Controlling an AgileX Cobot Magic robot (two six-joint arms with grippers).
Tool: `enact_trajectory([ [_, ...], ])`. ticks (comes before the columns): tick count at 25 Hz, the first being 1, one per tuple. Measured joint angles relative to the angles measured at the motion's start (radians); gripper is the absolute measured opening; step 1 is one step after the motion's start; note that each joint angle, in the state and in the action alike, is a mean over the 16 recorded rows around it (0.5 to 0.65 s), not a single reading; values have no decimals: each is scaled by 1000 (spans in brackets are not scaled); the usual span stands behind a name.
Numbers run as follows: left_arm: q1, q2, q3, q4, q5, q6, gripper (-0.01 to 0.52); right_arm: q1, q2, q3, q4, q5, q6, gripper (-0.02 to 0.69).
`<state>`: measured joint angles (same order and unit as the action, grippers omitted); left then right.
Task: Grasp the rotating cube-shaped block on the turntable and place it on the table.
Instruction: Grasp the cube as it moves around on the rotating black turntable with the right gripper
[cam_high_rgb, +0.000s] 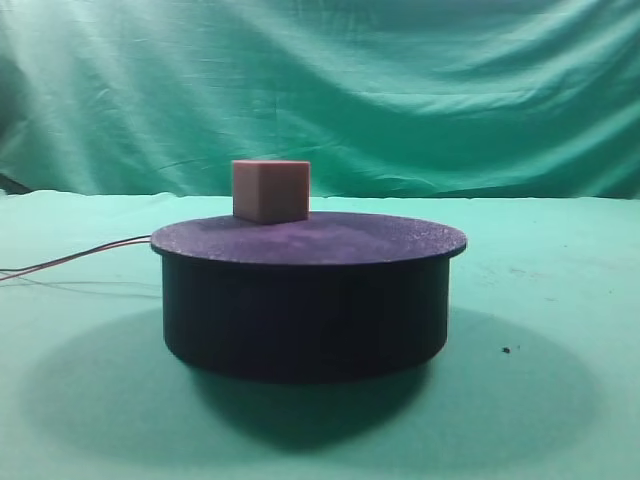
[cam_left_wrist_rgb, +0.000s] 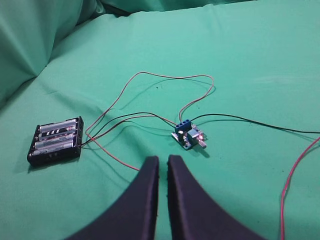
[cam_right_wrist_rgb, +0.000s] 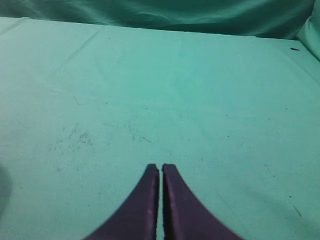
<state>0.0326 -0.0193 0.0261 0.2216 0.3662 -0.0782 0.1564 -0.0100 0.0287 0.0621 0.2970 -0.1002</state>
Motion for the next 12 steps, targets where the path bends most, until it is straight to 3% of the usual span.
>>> enact_trajectory([
  [7,0,0,0,0,0,0,0,0,6,-21,65,-204,21,0],
  [12,0,0,0,0,0,0,0,0,68,-105,129,-214,40,0],
])
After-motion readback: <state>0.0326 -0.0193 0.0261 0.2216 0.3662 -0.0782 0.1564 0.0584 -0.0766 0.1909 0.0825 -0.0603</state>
